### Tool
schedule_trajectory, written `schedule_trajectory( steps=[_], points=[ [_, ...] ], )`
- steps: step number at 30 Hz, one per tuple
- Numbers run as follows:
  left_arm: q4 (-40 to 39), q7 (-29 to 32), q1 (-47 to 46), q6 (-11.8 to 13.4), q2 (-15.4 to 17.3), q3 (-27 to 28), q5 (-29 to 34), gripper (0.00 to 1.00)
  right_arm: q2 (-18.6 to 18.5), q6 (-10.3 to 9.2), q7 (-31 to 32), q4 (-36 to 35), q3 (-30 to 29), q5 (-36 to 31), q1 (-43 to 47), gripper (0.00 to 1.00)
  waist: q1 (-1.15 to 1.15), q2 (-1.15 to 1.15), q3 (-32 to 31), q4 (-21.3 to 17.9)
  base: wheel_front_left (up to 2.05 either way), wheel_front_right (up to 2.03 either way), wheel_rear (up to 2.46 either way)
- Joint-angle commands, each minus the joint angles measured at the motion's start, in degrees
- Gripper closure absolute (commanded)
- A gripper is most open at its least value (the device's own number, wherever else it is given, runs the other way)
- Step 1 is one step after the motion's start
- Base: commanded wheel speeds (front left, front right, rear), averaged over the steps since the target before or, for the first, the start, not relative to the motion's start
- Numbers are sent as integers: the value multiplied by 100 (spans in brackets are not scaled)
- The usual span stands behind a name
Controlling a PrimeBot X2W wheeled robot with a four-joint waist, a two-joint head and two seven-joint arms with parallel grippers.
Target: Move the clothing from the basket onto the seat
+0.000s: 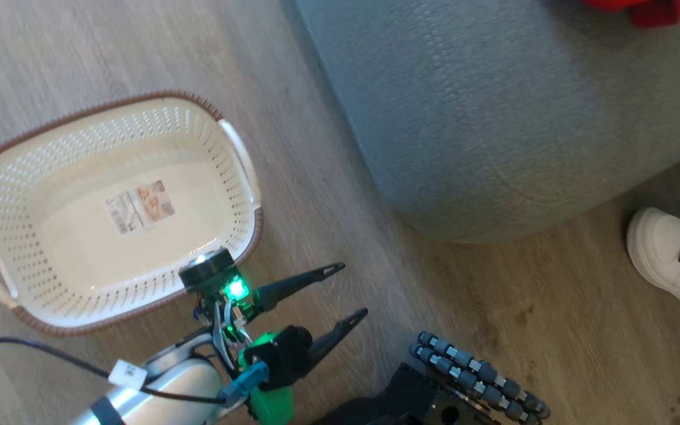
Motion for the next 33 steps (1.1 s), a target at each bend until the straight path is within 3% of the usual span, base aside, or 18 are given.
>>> schedule_trajectory(
  steps=[1,8,19,33],
  points=[
    [-225,-29,-127,-5,85,108,33,0,-243,-1,-28,10,-20,0,-188,100,0,0,164,158,0,0,0],
    [-307,-29,-186,4,164,105,41,0,-588,-1,-28,1373,-346,-92,-1019,100,0,0,491,491,0,0,0],
    [-347,-29,-280,38,126,139,37,0,-662,-1,32,3551,-1185,-715,-2012,100,0,0,788,851,0,0,0],
    [-339,-29,-422,36,28,185,20,0,-357,-1,31,4863,-752,-1334,-2204,100,0,0,891,985,0,0,0]
  ],
)
